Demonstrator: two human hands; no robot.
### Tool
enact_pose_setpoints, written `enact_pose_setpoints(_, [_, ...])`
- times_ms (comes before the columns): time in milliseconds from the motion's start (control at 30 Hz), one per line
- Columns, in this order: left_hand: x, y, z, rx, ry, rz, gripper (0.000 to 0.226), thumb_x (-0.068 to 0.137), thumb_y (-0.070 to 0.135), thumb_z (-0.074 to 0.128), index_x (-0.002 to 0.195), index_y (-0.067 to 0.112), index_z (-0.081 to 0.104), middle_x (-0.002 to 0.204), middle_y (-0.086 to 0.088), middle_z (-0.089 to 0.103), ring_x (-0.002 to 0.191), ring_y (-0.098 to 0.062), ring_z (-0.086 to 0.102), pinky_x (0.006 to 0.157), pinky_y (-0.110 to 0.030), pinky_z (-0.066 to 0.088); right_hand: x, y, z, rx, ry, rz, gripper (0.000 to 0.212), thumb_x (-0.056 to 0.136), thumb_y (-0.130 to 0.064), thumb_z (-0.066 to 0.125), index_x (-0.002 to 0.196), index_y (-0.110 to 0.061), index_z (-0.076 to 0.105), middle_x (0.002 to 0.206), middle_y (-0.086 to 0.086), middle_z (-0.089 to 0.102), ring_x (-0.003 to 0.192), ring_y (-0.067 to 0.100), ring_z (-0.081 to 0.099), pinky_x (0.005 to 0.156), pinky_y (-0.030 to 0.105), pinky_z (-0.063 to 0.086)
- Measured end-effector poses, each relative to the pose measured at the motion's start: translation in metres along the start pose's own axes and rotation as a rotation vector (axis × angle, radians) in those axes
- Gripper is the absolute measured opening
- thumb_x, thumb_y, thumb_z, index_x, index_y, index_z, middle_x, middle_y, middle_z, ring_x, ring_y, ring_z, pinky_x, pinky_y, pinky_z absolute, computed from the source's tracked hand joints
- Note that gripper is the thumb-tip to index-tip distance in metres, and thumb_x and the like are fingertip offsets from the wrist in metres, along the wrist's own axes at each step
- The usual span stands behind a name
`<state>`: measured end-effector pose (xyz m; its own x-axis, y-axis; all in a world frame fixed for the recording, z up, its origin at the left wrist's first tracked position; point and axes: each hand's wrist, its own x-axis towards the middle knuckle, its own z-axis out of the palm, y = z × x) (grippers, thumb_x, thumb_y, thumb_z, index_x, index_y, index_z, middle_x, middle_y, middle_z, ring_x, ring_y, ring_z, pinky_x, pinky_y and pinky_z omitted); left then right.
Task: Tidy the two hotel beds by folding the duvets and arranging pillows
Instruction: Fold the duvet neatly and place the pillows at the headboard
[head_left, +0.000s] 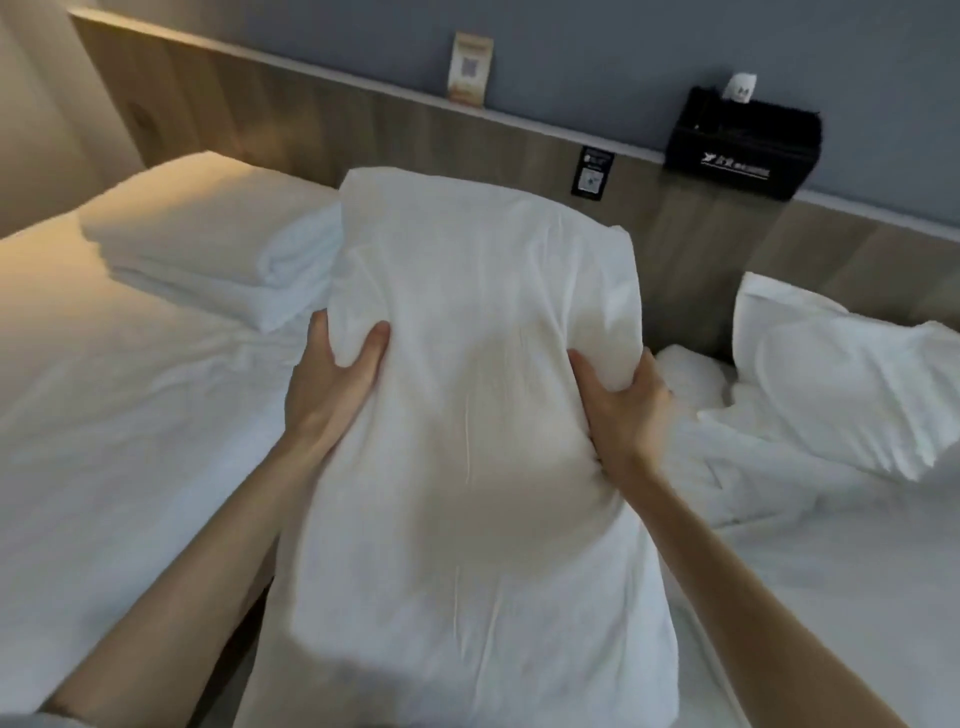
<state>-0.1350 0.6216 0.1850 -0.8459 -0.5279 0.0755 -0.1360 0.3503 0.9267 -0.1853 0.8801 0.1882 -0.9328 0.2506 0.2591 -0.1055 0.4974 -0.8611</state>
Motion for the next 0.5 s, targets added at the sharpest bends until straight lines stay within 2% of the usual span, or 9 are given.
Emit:
enact_pose_setpoints(67, [0.020, -0.019, -0.033, 0.013, 0.091, -0.050, 0.050, 0.081, 0.067, 0.051, 0.125, 0.046, 0.042, 0.116, 0.022, 0.061, 0.113, -0.014, 0.058, 0.101, -0.042, 0.044, 0.008, -0.020, 0.048, -0.006, -0.071, -0.054, 0.050, 0.073, -0.059, 0.071, 0.102, -0.020, 0.060, 0.087, -0.014, 0.063, 0.082, 0.009, 0.061, 0.074, 0.031, 0.051])
enact_pose_setpoints(133, [0.043, -0.039, -0.064, 0.019, 0.155, -0.100, 0.048, 0.083, 0.066, 0.051, 0.124, 0.045, 0.041, 0.114, 0.020, 0.061, 0.109, -0.017, 0.059, 0.100, -0.043, 0.045, 0.016, -0.045, 0.095, 0.001, -0.155, -0.093, 0.046, 0.076, -0.054, 0.073, 0.101, -0.018, 0.059, 0.085, -0.016, 0.059, 0.079, 0.006, 0.058, 0.072, 0.027, 0.046])
enact_pose_setpoints(233, [0.084, -0.067, -0.103, 0.026, 0.240, -0.154, 0.045, 0.087, 0.062, 0.051, 0.126, 0.044, 0.039, 0.110, 0.018, 0.058, 0.105, -0.018, 0.059, 0.094, -0.039, 0.046, 0.029, -0.077, 0.168, 0.009, -0.254, -0.160, 0.048, 0.078, -0.050, 0.073, 0.110, -0.018, 0.060, 0.088, -0.015, 0.057, 0.081, 0.008, 0.054, 0.075, 0.025, 0.044])
enact_pose_setpoints(300, [0.116, -0.081, -0.128, 0.026, 0.278, -0.169, 0.045, 0.089, 0.059, 0.052, 0.128, 0.040, 0.039, 0.108, 0.016, 0.057, 0.103, -0.019, 0.058, 0.089, -0.036, 0.045, 0.041, -0.099, 0.218, -0.005, -0.296, -0.196, 0.048, 0.077, -0.053, 0.073, 0.106, -0.016, 0.060, 0.085, -0.010, 0.058, 0.085, 0.017, 0.060, 0.075, 0.029, 0.046])
enact_pose_setpoints(367, [0.153, -0.093, -0.153, 0.035, 0.304, -0.175, 0.045, 0.089, 0.059, 0.052, 0.127, 0.039, 0.040, 0.110, 0.014, 0.057, 0.105, -0.021, 0.058, 0.092, -0.039, 0.046, 0.055, -0.121, 0.267, -0.005, -0.315, -0.211, 0.047, 0.076, -0.053, 0.073, 0.100, -0.015, 0.060, 0.082, -0.005, 0.060, 0.087, 0.025, 0.063, 0.073, 0.032, 0.047])
enact_pose_setpoints(500, [0.226, -0.110, -0.199, 0.042, 0.313, -0.182, 0.049, 0.085, 0.063, 0.052, 0.125, 0.039, 0.039, 0.118, 0.013, 0.059, 0.111, -0.024, 0.058, 0.098, -0.046, 0.045, 0.085, -0.165, 0.349, -0.001, -0.351, -0.247, 0.046, 0.075, -0.056, 0.072, 0.094, -0.016, 0.058, 0.086, 0.001, 0.066, 0.090, 0.028, 0.063, 0.073, 0.034, 0.048])
